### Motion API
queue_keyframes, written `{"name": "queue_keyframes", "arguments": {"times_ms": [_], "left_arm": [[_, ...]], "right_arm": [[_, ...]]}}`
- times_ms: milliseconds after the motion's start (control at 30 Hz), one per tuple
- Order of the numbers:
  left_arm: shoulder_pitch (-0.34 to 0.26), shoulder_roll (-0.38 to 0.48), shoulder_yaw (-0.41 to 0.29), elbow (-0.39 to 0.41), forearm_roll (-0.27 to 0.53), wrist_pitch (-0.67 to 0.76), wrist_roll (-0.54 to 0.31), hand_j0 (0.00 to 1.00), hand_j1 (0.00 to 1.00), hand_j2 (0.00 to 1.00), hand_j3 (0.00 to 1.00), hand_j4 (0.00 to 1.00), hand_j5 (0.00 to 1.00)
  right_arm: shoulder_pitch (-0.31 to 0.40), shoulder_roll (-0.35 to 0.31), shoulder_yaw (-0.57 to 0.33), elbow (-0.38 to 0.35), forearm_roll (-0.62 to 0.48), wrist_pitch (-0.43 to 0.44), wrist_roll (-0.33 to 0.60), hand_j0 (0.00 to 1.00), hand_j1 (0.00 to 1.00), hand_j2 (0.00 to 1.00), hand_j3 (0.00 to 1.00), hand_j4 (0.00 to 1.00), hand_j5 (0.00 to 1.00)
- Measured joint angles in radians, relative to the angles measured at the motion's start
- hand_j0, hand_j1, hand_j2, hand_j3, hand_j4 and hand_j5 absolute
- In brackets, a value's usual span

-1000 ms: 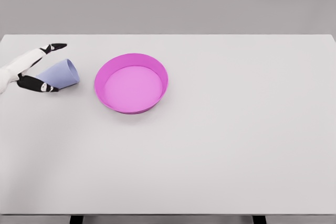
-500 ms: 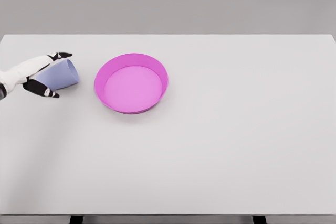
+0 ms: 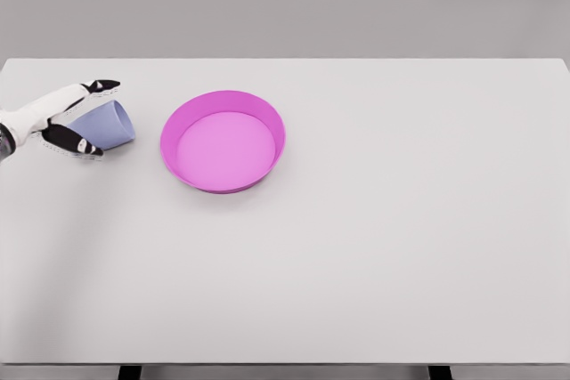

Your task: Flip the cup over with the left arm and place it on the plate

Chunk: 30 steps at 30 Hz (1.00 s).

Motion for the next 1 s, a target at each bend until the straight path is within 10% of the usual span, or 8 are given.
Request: {"name": "queue_keyframes", "arguments": {"times_ms": [533,1000], "left_arm": [[-0.018,-0.041,-0.016,0.057,-0.049,0.040,-0.001,0.98,0.98,0.98,0.98,0.98,0.98],[-0.018,-0.069,-0.016,0.065,-0.083,0.044,-0.001,0.76,0.76,0.76,0.76,0.76,0.76]], "right_arm": [[0.000,0.000,0.000,0.000,0.000,0.000,0.000,1.00,1.00,1.00,1.00,1.00,1.00],[0.000,0.000,0.000,0.000,0.000,0.000,0.000,1.00,1.00,1.00,1.00,1.00,1.00]]}}
